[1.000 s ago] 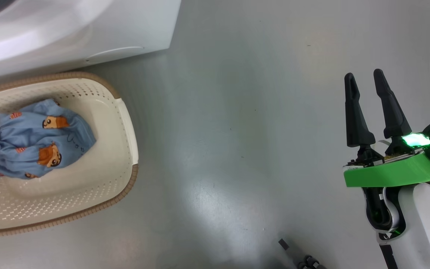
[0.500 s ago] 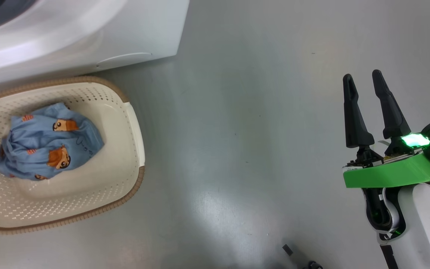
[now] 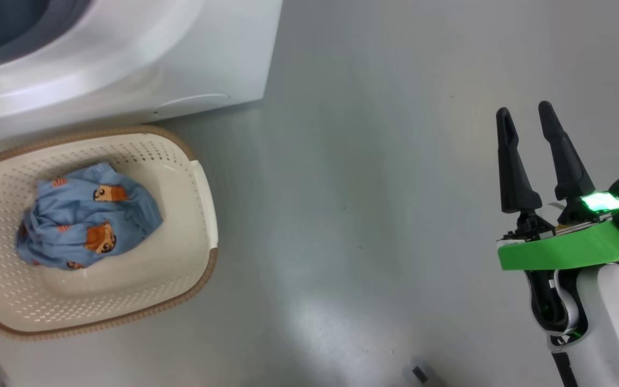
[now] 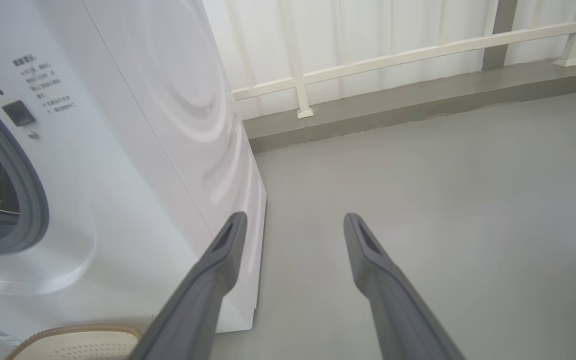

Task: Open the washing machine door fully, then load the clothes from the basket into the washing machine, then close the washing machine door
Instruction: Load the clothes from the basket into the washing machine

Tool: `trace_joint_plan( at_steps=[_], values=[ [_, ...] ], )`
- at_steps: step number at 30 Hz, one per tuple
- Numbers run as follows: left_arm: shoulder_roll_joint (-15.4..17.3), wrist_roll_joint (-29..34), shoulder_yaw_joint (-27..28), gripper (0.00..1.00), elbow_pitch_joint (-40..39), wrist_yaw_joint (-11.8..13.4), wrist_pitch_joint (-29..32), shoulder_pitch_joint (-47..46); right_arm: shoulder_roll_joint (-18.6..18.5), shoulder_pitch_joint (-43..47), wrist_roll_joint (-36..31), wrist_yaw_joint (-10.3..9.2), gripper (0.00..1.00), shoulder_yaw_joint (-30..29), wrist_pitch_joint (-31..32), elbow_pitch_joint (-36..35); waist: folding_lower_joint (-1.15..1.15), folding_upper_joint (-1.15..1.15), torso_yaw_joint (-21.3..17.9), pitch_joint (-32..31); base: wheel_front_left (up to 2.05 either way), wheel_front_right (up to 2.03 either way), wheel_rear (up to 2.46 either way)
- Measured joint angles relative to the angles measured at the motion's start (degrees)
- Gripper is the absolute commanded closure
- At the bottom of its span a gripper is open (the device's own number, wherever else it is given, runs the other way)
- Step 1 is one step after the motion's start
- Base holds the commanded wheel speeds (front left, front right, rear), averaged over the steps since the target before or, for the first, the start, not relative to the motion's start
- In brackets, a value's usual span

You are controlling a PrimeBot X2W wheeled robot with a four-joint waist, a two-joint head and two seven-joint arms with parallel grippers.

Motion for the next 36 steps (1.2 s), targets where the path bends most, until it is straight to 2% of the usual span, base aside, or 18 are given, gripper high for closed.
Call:
trace_joint_plan(
  at_steps=[13,22,36],
  values=[
    [-4.77,-0.40,1.35,0.00,-11.89,0.00,0.00,15.61,-2.50,0.93,0.00,0.00,0.00,-0.37,0.00,0.94,0.00,0.00,2.20,-5.89,0.00,0.00,0.00],
    [-6.83,-0.47,1.13,0.00,-14.44,0.00,0.00,25.33,-4.34,4.14,0.00,0.00,0.00,-0.71,0.01,1.76,0.00,0.00,4.11,-11.76,0.00,0.00,0.00],
    [-8.36,-0.90,0.32,0.00,-19.00,0.00,0.00,38.28,-6.42,10.94,0.01,0.00,0.00,-2.59,0.01,2.44,0.00,0.00,7.35,-21.09,0.00,0.00,0.00]
  ],
)
